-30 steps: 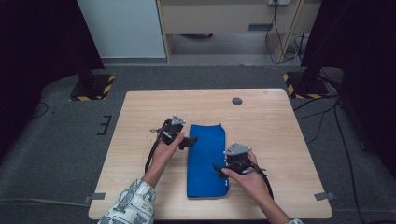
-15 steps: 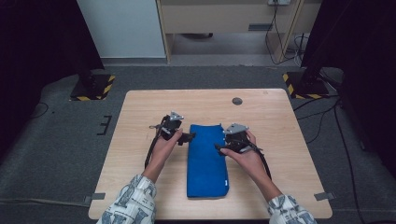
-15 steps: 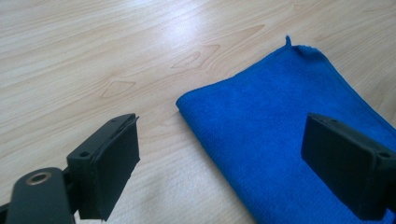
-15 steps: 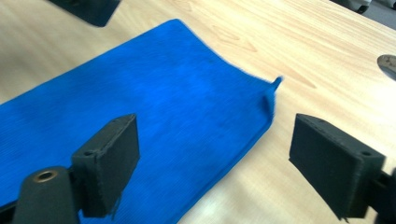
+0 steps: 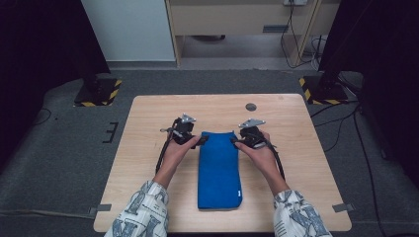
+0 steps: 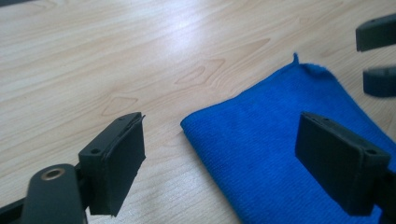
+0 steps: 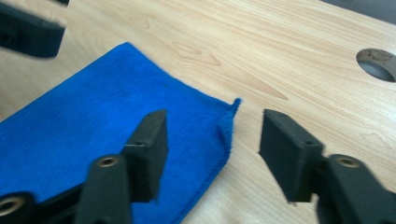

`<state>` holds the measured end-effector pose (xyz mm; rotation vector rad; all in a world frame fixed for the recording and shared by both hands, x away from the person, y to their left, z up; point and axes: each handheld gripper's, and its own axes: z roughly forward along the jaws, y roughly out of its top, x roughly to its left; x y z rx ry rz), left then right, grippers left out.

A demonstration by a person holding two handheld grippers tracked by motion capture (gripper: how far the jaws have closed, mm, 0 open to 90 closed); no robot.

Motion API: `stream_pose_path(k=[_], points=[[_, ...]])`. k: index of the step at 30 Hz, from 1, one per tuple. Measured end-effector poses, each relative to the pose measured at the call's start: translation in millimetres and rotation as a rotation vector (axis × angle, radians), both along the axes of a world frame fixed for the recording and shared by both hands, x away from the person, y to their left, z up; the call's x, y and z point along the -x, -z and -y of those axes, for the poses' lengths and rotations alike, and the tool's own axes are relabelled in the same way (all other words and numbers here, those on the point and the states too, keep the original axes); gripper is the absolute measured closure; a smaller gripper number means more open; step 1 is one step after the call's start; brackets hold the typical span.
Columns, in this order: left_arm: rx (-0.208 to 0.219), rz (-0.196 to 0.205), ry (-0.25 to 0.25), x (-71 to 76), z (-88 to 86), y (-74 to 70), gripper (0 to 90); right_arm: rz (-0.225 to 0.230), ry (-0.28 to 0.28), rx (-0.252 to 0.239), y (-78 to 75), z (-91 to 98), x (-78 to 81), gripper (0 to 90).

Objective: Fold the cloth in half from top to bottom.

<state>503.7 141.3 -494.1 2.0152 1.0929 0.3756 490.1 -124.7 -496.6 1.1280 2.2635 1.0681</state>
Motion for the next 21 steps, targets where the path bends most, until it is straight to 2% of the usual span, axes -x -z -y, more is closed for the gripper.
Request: stream_pose_path(k=[1,3,6,7,10,11,15,17,21], points=[[-0.006,-0.001,-0.001,-0.8,-0.6,1.5,16.4,-0.013,-0.001,-0.001,0.8,1.4,-3.8,46.3],[0.008,-0.002,-0.006,-3.1,-2.1,6.7,24.1,-0.023,0.000,-0.006,3.3,4.1,-12.8,50.5],[0.007,-0.009,-0.004,-5.0,-1.2,10.8,26.4,-0.030,0.005,-0.010,5.3,4.2,-18.0,51.2],[-0.002,-0.008,0.000,-6.6,0.7,14.7,31.2,-0.050,0.010,-0.016,8.9,3.0,-24.6,51.3],[-0.022,-0.009,0.001,-8.1,2.5,18.6,34.6,-0.066,0.014,-0.007,13.5,1.1,-30.2,51.1],[-0.028,-0.011,-0.001,-9.2,3.1,21.1,35.8,-0.083,0.021,-0.005,17.8,-0.3,-35.2,50.8],[-0.029,-0.030,-0.011,-13.0,4.1,29.0,37.9,-0.099,0.026,-0.009,22.4,-1.0,-40.3,50.9],[-0.033,-0.032,-0.016,-14.3,4.7,31.8,40.7,-0.112,0.006,-0.002,25.3,-1.9,-42.9,52.9],[-0.034,-0.040,-0.020,-18.6,5.0,36.3,43.9,-0.120,-0.013,-0.020,26.9,-5.4,-44.9,55.4]])
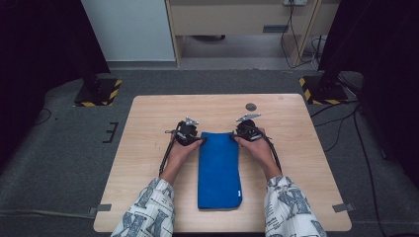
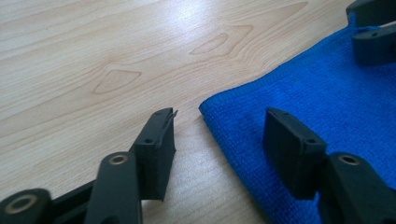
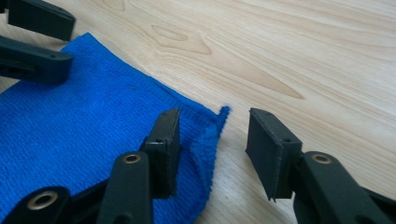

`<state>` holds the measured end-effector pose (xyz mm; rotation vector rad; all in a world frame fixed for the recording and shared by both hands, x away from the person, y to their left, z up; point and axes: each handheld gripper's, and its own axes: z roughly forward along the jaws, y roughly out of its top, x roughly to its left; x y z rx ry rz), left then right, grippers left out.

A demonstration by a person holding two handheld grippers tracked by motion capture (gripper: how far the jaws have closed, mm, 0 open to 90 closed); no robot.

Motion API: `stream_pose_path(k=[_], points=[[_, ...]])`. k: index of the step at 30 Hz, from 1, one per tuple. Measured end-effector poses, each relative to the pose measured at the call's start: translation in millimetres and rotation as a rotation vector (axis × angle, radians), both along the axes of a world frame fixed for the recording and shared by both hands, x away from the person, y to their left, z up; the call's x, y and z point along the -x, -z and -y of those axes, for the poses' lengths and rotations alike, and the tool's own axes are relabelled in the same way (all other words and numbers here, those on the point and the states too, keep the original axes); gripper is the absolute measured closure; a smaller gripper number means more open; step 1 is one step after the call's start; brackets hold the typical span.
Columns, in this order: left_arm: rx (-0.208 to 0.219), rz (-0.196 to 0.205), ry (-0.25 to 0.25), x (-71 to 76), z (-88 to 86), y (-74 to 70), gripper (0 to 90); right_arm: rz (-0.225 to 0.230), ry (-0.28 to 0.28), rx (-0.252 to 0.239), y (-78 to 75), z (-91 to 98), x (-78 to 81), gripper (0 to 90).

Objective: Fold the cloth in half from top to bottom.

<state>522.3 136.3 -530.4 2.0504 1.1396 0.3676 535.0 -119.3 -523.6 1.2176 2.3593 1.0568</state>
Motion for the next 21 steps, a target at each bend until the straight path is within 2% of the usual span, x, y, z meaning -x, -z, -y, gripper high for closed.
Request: stream_pose_path(k=[3,4,5,7,10,18,21], points=[[-0.001,0.006,0.005,-1.1,0.9,0.8,45.4,-0.002,0.006,0.007,1.0,-2.8,-0.7,59.9],[-0.008,0.013,0.009,-1.3,2.0,1.1,49.6,0.005,0.012,0.012,1.4,-5.1,-1.2,65.6],[-0.008,0.013,0.009,-1.3,2.0,1.1,52.4,0.005,0.012,0.012,1.4,-5.1,-1.2,65.6],[-0.005,0.015,0.012,-1.0,3.2,1.3,55.0,-0.004,0.001,0.019,1.2,-6.4,-1.2,72.8],[0.014,0.013,0.029,0.6,6.9,2.0,67.3,0.001,-0.015,0.002,-0.1,-8.3,0.4,84.0],[0.031,-0.009,0.026,1.3,6.9,0.7,79.8,0.011,-0.015,-0.025,-1.9,-5.4,2.6,87.4],[0.043,-0.003,0.028,2.3,6.0,-2.3,84.2,0.016,-0.011,-0.046,-3.6,-3.0,3.5,87.6]])
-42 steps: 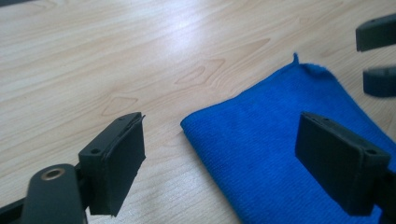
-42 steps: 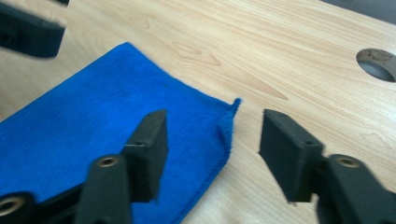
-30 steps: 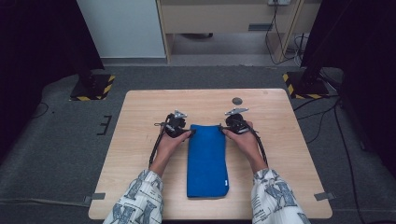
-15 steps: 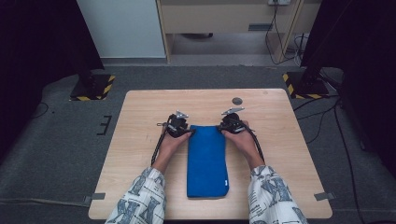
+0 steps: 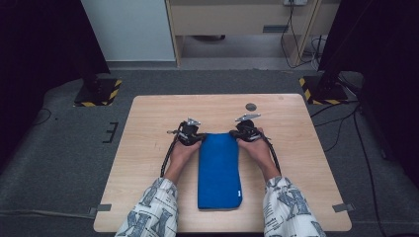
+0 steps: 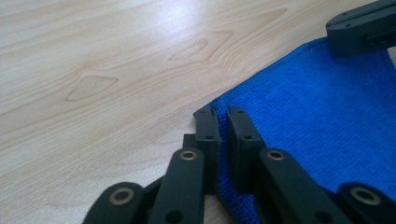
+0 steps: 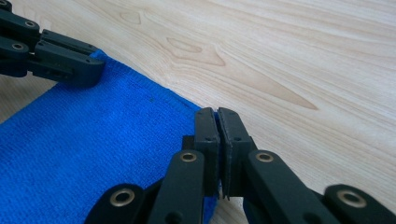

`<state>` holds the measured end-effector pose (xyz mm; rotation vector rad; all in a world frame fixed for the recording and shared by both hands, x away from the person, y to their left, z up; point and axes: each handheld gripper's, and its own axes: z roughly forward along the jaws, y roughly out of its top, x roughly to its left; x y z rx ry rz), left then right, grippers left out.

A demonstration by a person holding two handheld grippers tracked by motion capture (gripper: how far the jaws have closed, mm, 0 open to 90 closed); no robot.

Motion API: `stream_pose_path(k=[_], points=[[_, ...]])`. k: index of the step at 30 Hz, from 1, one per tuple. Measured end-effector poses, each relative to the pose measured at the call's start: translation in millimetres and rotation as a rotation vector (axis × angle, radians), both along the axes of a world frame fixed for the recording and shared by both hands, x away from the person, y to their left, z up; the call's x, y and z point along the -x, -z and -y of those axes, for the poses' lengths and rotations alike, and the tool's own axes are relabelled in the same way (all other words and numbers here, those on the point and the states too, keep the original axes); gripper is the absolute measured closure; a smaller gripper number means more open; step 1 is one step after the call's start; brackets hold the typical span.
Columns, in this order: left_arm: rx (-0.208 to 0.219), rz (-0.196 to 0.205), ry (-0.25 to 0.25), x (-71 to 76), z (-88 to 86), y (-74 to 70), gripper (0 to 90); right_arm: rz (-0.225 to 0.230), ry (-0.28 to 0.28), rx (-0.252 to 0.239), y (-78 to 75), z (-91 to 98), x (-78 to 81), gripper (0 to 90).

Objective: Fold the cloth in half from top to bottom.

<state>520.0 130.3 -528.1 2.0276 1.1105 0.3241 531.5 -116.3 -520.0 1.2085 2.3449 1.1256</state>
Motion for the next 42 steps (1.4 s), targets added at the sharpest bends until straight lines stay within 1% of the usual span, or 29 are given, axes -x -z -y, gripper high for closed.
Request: stream_pose_path(k=[1,2,4,5,7,8,9,11,15,19,20,21,22,25,26,27,31,34,36,37,42], points=[[0.007,0.013,-0.001,1.4,0.4,-4.0,85.7,0.000,0.003,-0.014,-2.8,1.5,1.2,87.7],[0.007,0.013,-0.001,1.4,0.4,-4.0,85.8,0.000,0.003,-0.014,-2.8,1.5,1.2,87.7],[0.011,0.024,-0.002,3.1,0.5,-8.1,86.0,0.016,0.000,-0.029,-7.9,3.5,2.7,87.7],[0.011,0.040,-0.001,5.7,0.3,-14.4,85.9,0.021,0.001,-0.035,-10.6,4.3,3.4,87.8],[0.017,0.051,-0.002,8.0,-1.0,-20.8,85.9,0.027,0.000,-0.045,-14.4,5.2,5.2,87.8],[0.017,0.051,-0.002,8.0,-1.0,-20.8,85.9,0.037,-0.002,-0.050,-17.1,5.7,6.8,87.9],[0.033,0.062,-0.004,10.2,-2.5,-26.8,86.0,0.042,-0.003,-0.057,-19.7,6.2,8.9,87.9],[0.029,0.076,0.002,13.1,-2.3,-32.1,86.1,0.055,0.005,-0.088,-22.9,7.6,13.3,87.9],[0.033,0.088,0.003,15.8,-1.9,-37.7,86.1,0.070,0.002,-0.098,-26.5,9.4,18.5,88.0],[0.039,0.107,0.004,17.1,-0.3,-44.9,86.2,0.086,0.001,-0.100,-33.9,12.7,20.3,88.1],[0.047,0.110,0.001,17.1,0.0,-46.3,86.2,0.087,0.002,-0.103,-36.2,13.3,20.5,88.0],[0.046,0.110,0.003,17.0,0.3,-47.6,86.2,0.096,0.000,-0.102,-40.4,14.7,20.0,88.0],[0.043,0.118,0.005,16.9,0.7,-50.2,86.2,0.096,0.000,-0.103,-42.4,15.2,20.1,88.0],[0.044,0.123,0.006,17.0,0.7,-52.8,86.3,0.102,-0.002,-0.102,-45.7,15.6,20.1,88.0],[0.046,0.128,0.006,17.4,0.7,-55.2,86.3,0.112,-0.007,-0.100,-50.3,15.7,20.1,88.0],[0.050,0.132,0.005,17.8,0.5,-57.4,86.3,0.112,-0.007,-0.100,-50.3,15.7,20.1,88.0],[0.050,0.158,0.005,19.9,-0.5,-66.7,86.4,0.132,-0.011,-0.106,-61.7,14.8,20.4,88.0],[0.052,0.171,0.001,20.4,-2.4,-72.1,86.4,0.134,-0.010,-0.108,-65.7,13.5,20.5,88.0],[0.054,0.179,-0.008,20.1,-4.5,-74.7,86.4,0.141,-0.019,-0.104,-68.7,12.0,19.9,88.0],[0.062,0.181,-0.008,19.3,-5.3,-75.3,86.4,0.142,-0.021,-0.101,-70.0,11.2,19.6,88.0],[0.069,0.189,-0.013,15.4,-8.3,-77.9,86.6,0.147,-0.028,-0.095,-73.8,7.9,15.2,88.0]])
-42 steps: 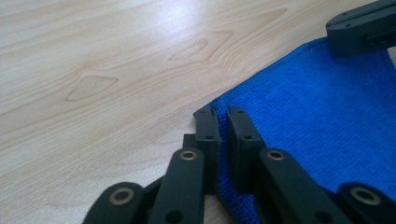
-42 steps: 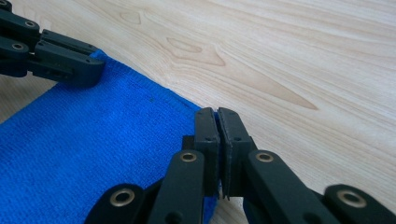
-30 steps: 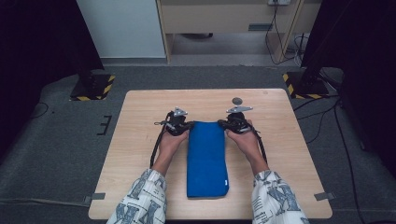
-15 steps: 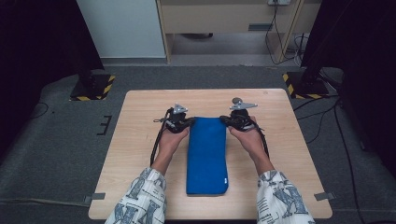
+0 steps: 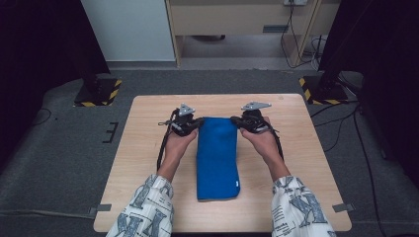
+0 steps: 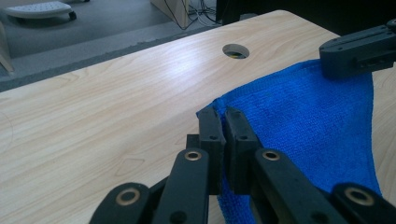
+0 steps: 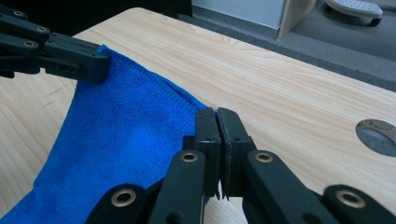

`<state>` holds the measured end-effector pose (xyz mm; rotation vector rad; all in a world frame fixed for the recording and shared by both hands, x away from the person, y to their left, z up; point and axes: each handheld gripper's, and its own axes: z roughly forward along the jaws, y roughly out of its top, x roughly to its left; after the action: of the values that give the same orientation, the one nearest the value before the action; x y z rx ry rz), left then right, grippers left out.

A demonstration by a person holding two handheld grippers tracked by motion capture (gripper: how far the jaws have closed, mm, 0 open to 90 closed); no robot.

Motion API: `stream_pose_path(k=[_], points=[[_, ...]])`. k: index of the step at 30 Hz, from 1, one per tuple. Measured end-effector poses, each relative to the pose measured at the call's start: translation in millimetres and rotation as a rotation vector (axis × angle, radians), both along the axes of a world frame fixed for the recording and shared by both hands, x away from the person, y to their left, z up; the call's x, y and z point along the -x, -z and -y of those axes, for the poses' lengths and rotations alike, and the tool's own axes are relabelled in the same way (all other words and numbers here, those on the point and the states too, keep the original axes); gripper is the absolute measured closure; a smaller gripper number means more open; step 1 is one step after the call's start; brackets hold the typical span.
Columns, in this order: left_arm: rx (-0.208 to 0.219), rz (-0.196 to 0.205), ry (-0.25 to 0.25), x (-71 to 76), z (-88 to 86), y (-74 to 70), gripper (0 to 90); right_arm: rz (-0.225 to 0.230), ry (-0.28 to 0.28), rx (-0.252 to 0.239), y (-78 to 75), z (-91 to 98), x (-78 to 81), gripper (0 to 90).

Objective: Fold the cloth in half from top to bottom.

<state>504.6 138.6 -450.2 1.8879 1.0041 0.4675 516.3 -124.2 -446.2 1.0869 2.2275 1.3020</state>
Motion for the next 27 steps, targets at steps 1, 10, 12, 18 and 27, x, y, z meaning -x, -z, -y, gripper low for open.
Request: stream_pose_path(k=[1,10,12,18,27], points=[[0.001,-0.002,0.000,-0.7,-0.6,0.3,86.6,0.001,-0.003,0.001,-0.1,-0.8,-0.9,88.0],[0.035,0.001,-0.014,-4.8,-4.3,-3.3,86.7,0.017,0.004,-0.002,-6.6,-3.2,-6.6,88.1],[0.028,0.002,-0.011,-5.2,-4.6,-4.9,86.7,0.020,0.002,0.001,-7.5,-2.4,-6.6,88.1],[0.036,0.014,-0.007,-6.5,0.0,-10.6,86.7,0.023,0.009,-0.010,-10.8,2.2,-5.8,88.0],[0.025,0.026,-0.010,-14.3,0.4,-17.4,87.0,0.024,0.023,-0.002,-14.9,1.2,-18.2,88.1]])
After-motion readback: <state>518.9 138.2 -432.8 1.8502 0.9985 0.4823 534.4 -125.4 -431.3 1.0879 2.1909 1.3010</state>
